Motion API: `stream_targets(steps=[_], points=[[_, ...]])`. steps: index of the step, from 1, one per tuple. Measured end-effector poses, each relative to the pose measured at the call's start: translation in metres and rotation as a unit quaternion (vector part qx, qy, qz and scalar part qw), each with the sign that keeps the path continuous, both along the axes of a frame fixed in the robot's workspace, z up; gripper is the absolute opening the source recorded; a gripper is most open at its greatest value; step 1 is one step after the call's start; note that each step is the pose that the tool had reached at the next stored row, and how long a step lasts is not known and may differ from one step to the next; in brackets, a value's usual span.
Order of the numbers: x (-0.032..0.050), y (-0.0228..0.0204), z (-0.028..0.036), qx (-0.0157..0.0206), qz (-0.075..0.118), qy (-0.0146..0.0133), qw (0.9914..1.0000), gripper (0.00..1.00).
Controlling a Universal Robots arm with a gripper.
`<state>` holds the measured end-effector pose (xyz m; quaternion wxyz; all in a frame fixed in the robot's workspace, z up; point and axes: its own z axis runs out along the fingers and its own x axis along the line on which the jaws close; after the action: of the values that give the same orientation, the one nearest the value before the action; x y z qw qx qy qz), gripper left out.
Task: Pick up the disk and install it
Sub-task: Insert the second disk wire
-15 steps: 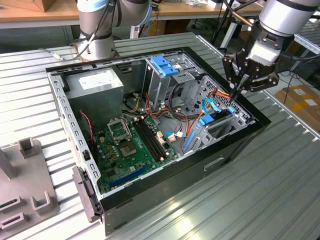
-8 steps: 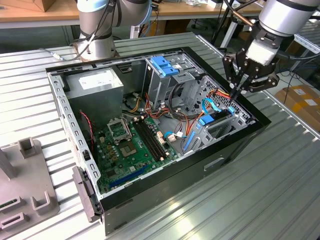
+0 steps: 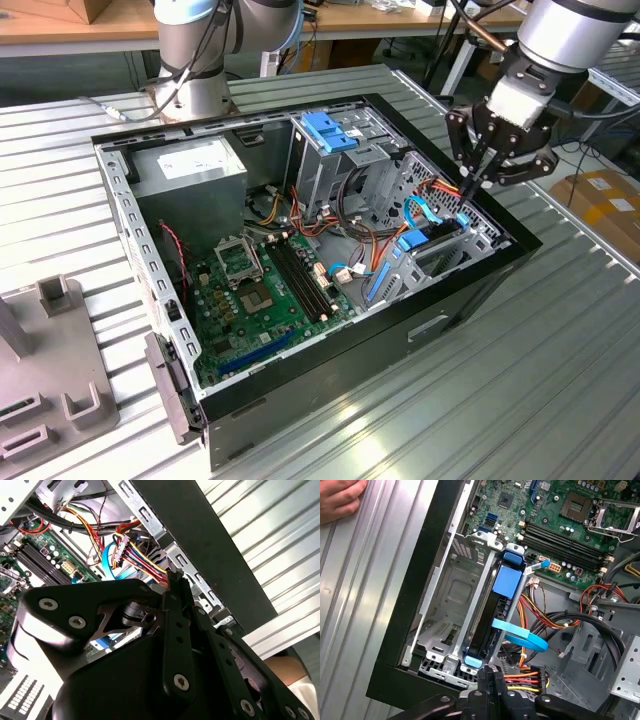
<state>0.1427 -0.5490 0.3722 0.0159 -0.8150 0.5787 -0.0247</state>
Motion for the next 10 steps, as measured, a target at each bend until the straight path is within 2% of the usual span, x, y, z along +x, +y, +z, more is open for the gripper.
stream_targets(steps=[2, 3, 5, 7, 9, 10], points=[[0.0, 0.0, 0.0, 0.0001, -0.028, 0.0, 0.99961, 0.16], [0.0, 0.0, 0.0, 0.0001, -0.044, 0.0, 0.99905, 0.16], [0.0, 0.0, 0.0, 0.0002, -0.07, 0.0, 0.99756, 0.16], [0.0, 0.0, 0.0, 0.0002, -0.097, 0.0, 0.99533, 0.16], [-0.0001, 0.0, 0.0, 0.0003, -0.113, 0.0, 0.99362, 0.16], [-0.0002, 0.0, 0.0, 0.0003, -0.117, 0.0, 0.99319, 0.16]])
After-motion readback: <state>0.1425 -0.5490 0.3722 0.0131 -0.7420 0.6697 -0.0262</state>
